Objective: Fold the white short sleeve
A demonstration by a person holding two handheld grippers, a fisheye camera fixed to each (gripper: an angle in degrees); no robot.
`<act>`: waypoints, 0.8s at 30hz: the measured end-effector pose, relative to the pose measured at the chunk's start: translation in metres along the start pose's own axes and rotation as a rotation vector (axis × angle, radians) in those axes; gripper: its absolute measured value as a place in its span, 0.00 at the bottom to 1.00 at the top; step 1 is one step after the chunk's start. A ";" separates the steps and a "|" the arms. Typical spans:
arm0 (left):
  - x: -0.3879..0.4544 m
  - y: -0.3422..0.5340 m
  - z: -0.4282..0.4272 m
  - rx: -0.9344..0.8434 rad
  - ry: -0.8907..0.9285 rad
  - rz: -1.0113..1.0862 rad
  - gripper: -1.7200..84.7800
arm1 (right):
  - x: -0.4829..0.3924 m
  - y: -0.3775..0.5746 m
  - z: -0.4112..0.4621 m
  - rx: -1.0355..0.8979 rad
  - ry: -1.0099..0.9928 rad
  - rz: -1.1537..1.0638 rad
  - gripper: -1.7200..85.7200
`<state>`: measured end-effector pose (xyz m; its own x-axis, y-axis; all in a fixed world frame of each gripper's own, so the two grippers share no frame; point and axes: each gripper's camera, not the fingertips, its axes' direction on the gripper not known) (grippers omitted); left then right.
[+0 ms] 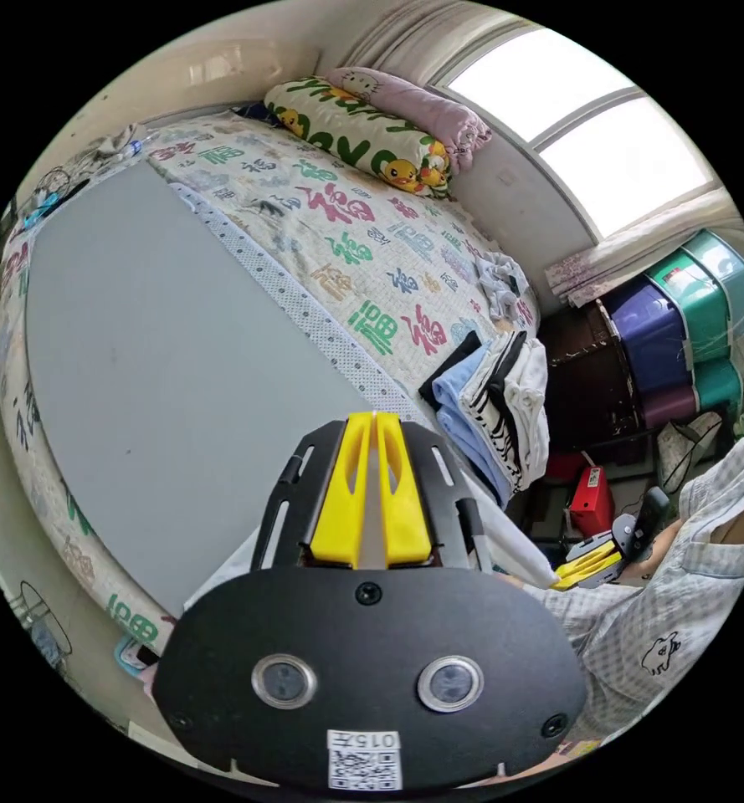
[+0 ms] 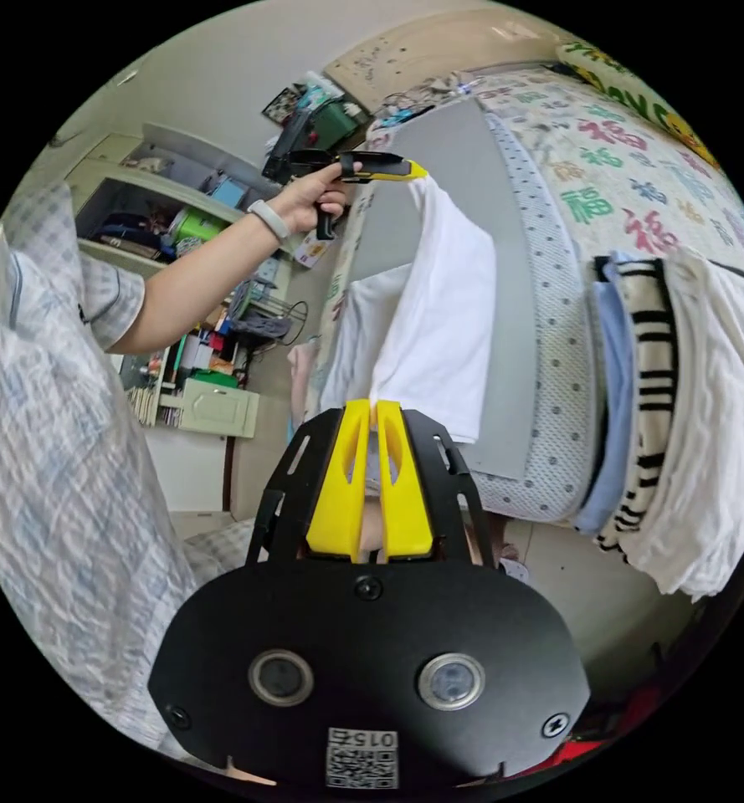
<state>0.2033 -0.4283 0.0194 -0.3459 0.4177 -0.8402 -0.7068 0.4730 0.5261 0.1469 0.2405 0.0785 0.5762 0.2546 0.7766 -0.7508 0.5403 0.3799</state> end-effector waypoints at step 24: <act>-0.315 0.386 0.205 0.081 -0.015 -0.405 0.02 | -0.153 -0.054 0.268 -0.386 -0.014 -0.339 0.02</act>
<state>0.1659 -0.2183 0.5141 -0.0405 0.1962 -0.9797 -0.7330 0.6605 0.1626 0.0125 -0.0427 0.0737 0.7603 0.0041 0.6495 -0.3466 0.8483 0.4003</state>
